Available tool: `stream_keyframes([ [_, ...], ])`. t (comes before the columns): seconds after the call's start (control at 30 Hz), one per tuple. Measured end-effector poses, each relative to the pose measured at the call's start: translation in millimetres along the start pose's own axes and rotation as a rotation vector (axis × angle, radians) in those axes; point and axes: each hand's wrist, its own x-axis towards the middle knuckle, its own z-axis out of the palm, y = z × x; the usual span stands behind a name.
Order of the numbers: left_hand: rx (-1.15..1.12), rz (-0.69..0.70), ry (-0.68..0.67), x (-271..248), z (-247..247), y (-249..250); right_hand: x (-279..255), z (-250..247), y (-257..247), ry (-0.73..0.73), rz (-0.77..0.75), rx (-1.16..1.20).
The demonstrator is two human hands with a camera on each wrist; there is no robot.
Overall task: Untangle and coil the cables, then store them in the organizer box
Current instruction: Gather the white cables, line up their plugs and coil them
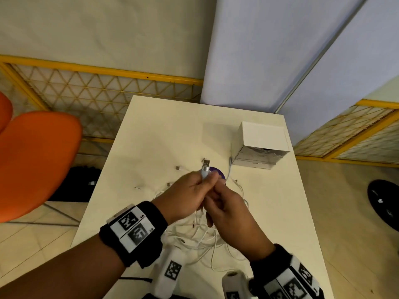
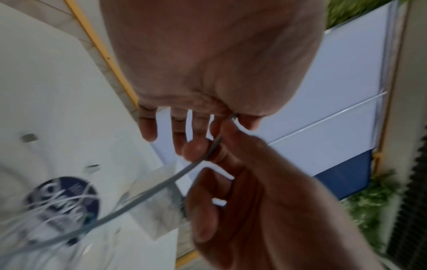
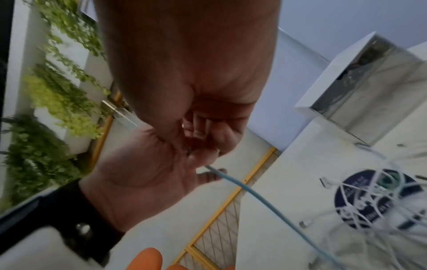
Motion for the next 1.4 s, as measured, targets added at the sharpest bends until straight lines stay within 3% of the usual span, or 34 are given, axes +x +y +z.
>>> stream_keyframes([
  [0.17,0.015,0.206,0.245,-10,-14,56,11,-7,12,-0.029,-0.106,-0.076],
  [0.27,-0.127,0.329,0.227,-21,-16,93,17,0,41,-0.038,-0.060,-0.087],
  [0.43,-0.283,0.376,0.235,-30,-22,129,13,8,96,-0.115,0.092,-0.166],
  [0.57,-0.004,0.231,0.206,-29,-26,122,13,0,91,-0.100,0.089,-0.190],
  [0.73,0.414,-0.046,0.088,-22,-12,78,16,-28,18,-0.038,-0.102,-0.228],
  [0.87,0.475,-0.104,0.135,-19,-5,75,7,-56,-28,-0.020,-0.154,-0.209],
  [1.03,0.448,0.056,0.212,-24,-11,113,-2,-65,-16,-0.086,-0.099,-0.220],
  [1.23,0.110,0.287,0.337,-44,-20,161,-2,-52,61,-0.059,0.041,-0.211],
  [1.4,-0.064,0.418,0.339,-54,-21,173,8,-44,86,-0.014,0.093,-0.181],
])
